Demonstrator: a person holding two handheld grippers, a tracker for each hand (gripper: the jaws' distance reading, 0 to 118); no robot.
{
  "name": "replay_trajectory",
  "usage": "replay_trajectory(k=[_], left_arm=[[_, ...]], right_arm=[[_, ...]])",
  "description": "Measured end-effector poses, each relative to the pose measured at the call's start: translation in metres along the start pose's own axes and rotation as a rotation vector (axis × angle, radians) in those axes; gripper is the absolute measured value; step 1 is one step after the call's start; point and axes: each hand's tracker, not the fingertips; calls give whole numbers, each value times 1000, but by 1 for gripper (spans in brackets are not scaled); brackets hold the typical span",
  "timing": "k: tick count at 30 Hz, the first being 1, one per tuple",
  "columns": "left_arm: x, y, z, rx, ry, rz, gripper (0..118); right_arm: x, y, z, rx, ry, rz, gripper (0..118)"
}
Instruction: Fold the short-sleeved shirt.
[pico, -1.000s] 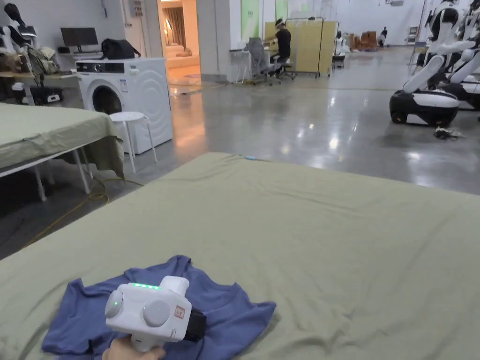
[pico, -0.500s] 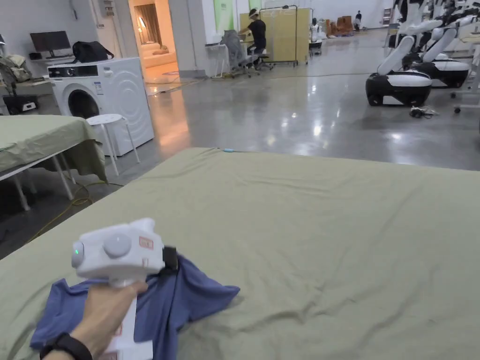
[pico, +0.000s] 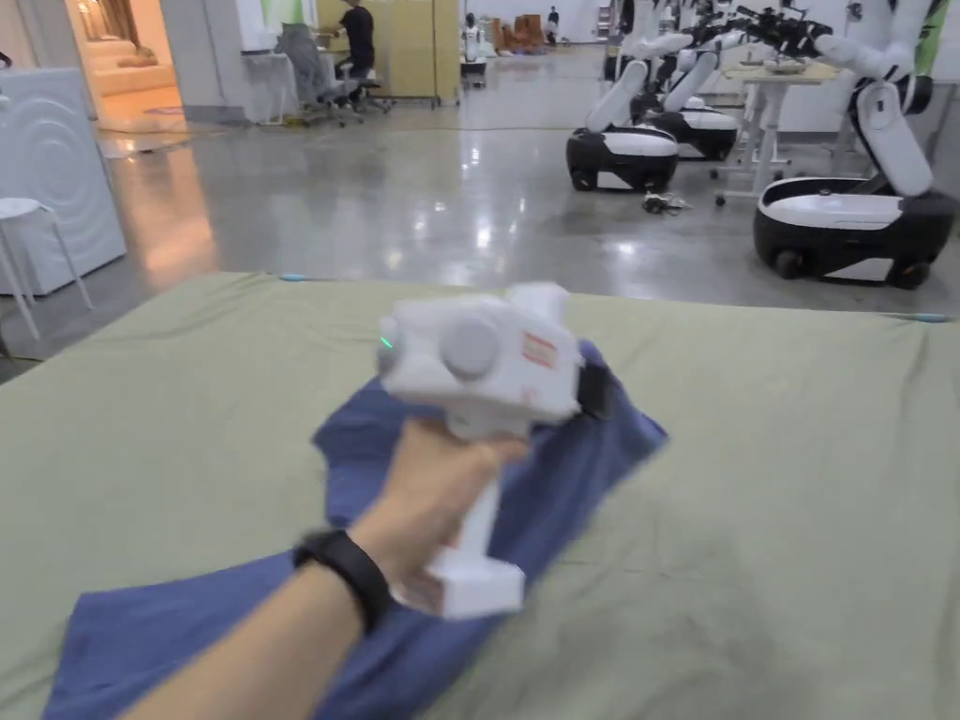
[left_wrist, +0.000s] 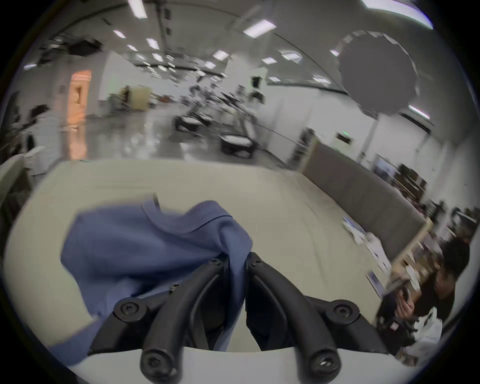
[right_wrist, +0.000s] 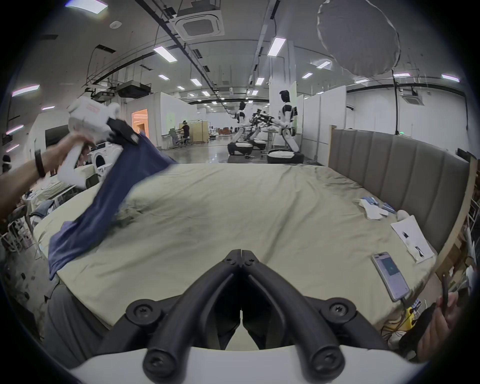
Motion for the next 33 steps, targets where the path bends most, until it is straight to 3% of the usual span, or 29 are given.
replay_trajectory(k=[3,5,11,13,14,15,16,17,18,23,26,29,30,31,33], left_arm=[[59,-70,-72,-133,-207,77,9],[108,-121,-98,-212,-365,44,9],[206,-229,-117,-412,-580,10,9],[212,-236,-112,-399,-565,-9,11],[211,-232,-104,-380,-559,-38,17],[208,-225,-96,-366,-581,-66,32],[203,-216,-83,-323,-572,-92,63],[195,-205,-68,-271,-547,-101,81],[183,-190,-45,-195,-522,-108,83],[119,-133,77,191,-190,-188,83],[83,-133,141,371,100,-230,82],[57,-152,191,446,287,-217,78],[54,-162,204,478,295,-210,72],[52,-172,219,498,318,-219,59],[56,-190,239,534,396,-264,53]], right_arm=[[14,0,8,2,-26,-55,0],[21,0,13,-3,-53,-63,0],[40,0,33,-5,-148,-44,0],[44,0,31,-5,-153,-50,0],[45,0,29,-5,-150,-59,0],[45,2,26,-5,-138,-75,0],[44,3,24,0,-122,-87,0],[43,3,22,8,-106,-93,0],[40,5,19,13,-98,-92,0],[23,20,8,46,-34,-49,0],[12,28,4,75,18,-43,0],[4,32,0,97,95,-94,0],[0,32,-2,98,94,-88,0],[-4,33,-4,99,95,-84,0],[-11,32,-5,95,113,-69,0]])
